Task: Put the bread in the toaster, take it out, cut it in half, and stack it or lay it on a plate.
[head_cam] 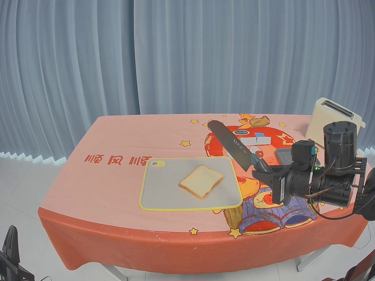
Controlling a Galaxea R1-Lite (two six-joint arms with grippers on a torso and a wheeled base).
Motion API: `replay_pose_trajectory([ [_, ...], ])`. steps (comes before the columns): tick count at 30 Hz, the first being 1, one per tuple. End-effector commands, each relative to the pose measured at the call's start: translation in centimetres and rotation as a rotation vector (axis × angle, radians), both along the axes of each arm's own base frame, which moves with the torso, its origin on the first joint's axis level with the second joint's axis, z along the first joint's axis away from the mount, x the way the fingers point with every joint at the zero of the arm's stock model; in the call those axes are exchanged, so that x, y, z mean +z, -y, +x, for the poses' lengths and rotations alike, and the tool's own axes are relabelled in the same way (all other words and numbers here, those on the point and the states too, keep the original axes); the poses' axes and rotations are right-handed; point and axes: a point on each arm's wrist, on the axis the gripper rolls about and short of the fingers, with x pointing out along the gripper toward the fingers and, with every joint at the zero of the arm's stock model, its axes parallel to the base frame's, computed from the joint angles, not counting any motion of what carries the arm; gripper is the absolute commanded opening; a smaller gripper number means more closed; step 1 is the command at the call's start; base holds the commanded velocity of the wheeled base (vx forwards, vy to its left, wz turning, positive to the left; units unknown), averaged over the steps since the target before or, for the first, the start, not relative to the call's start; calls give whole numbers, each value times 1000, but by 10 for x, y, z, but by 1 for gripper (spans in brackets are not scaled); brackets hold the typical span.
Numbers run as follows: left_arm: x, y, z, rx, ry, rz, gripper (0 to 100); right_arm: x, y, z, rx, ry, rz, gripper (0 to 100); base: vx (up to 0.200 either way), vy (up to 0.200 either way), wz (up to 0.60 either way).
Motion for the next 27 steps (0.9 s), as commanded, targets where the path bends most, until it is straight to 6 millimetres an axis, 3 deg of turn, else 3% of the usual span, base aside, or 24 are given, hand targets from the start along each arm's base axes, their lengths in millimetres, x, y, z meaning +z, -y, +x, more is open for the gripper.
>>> replay_pose_trajectory([
  [1,-2,0,1,9,16,-7,0,-5,-2,2,-2,-13,-11,0,0,0,0],
  [7,10,0,-1,1,72,8,0,-3,-4,0,8,-9,-6,0,0,0,0],
  [20,21,1,26,-67,-48,25,0,-4,-4,-2,16,-14,-10,0,0,0,0],
  [27,32,2,36,-80,-27,25,0,-4,-4,-2,16,-14,-10,0,0,0,0],
])
